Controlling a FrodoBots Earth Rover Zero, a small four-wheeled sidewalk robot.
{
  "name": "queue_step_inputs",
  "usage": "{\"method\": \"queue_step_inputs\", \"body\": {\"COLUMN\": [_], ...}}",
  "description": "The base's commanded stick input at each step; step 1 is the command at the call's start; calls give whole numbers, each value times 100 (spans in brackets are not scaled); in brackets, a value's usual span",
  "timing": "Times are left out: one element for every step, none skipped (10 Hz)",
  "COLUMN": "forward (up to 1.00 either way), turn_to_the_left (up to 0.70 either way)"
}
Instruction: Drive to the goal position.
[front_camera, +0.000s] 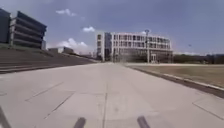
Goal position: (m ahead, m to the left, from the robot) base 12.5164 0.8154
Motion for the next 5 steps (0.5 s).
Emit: {"method": "queue_step_inputs", "body": {"forward": [100, 100, 100, 100, 100], "turn_to_the_left": [0, 0, 0, 0, 27]}}
